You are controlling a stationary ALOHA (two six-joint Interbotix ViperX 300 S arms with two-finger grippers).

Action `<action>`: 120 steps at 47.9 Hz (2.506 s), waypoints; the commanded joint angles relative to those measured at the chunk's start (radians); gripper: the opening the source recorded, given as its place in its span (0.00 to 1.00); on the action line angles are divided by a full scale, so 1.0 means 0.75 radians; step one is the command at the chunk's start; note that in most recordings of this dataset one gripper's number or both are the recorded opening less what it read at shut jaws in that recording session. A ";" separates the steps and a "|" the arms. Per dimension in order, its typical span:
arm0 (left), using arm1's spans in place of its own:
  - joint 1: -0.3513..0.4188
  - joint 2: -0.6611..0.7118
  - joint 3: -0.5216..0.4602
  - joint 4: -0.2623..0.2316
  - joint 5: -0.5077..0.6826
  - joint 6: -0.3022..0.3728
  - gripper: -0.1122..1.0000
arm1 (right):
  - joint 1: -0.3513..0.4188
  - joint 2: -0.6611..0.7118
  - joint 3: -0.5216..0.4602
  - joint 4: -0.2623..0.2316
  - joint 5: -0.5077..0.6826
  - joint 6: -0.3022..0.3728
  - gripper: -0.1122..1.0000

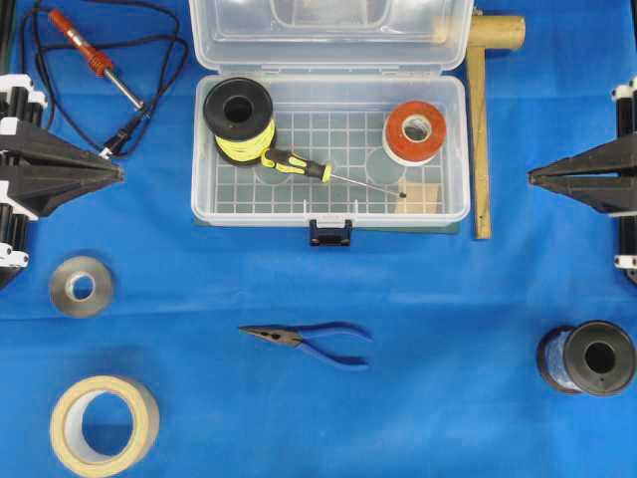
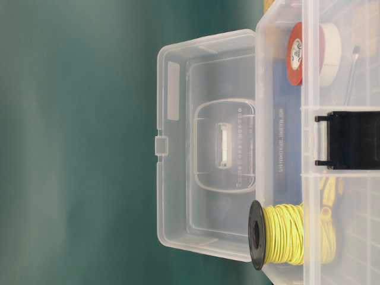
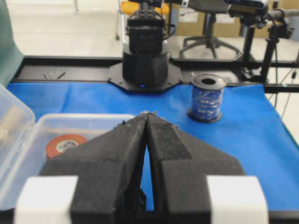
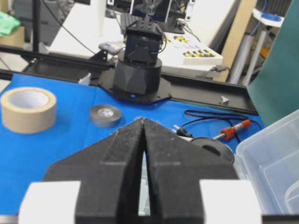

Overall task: Pick the screwdriver from the toolbox among several items.
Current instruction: 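Move the right gripper over the yellow-black screwdriver in the toolbox, then lower the right gripper and close it on the screwdriver handle, then lift the screwdriver out of the toolbox and carry it toward the pliers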

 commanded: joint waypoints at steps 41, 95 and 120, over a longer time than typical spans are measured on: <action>-0.014 0.012 -0.022 -0.039 0.002 0.010 0.10 | -0.301 1.102 -1.008 0.025 0.945 0.131 0.61; -0.008 0.012 -0.022 -0.039 0.002 0.002 0.10 | -0.311 1.726 -1.262 0.022 1.012 0.119 0.33; 0.002 0.010 -0.022 -0.039 0.002 -0.004 0.10 | -0.233 1.268 -1.254 0.022 1.268 0.194 0.33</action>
